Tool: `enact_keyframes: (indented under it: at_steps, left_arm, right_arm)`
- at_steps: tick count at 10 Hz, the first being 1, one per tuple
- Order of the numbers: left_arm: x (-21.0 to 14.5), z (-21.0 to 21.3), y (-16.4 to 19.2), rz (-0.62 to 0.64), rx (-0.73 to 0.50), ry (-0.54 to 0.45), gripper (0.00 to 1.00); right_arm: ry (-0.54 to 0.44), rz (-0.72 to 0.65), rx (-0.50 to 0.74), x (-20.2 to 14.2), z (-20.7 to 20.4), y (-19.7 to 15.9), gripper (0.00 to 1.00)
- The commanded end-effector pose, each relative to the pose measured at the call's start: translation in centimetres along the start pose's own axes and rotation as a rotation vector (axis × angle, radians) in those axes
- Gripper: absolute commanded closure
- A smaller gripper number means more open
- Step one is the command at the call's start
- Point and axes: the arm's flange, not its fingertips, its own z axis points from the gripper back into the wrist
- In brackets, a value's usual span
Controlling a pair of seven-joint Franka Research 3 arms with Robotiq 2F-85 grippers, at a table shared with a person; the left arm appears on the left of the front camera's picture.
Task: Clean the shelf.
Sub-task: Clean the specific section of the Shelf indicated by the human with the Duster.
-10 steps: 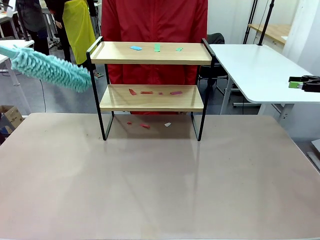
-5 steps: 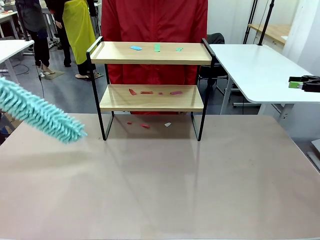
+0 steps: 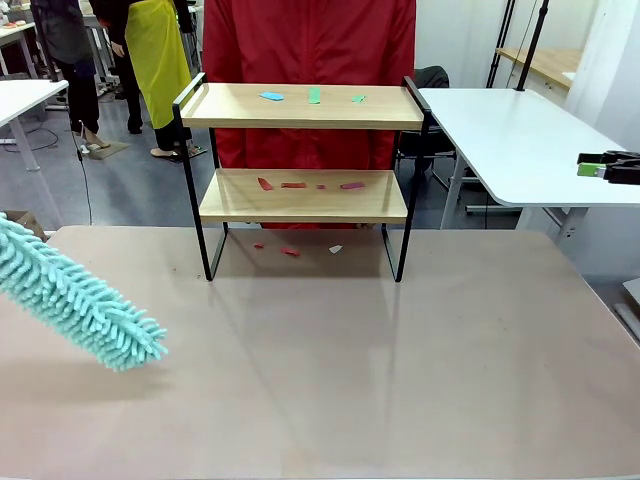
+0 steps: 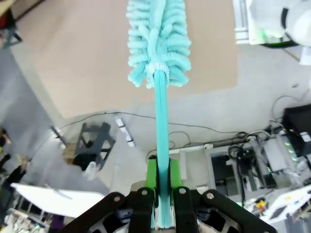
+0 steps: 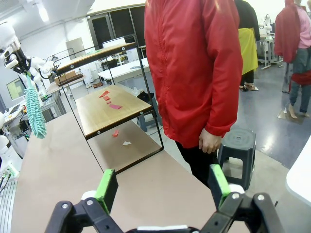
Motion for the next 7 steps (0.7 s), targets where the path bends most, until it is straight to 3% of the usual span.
enact_keyframes:
  at_steps: [1, 2, 7]
  left_arm:
    - [0.7, -0.4, 1.3, 0.083, 0.015, -0.074, 0.87]
    - [0.0, 0.0, 0.0, 0.0, 0.0, 0.0, 0.87]
    - [0.0, 0.0, 0.0, 0.0, 0.0, 0.0, 0.87]
  right_arm:
    - [0.001, 0.005, 0.002, 0.3, -0.1, 0.1, 0.0]
    - [0.001, 0.005, 0.002, 0.3, -0.1, 0.1, 0.0]
    - [0.001, 0.005, 0.002, 0.3, -0.1, 0.1, 0.0]
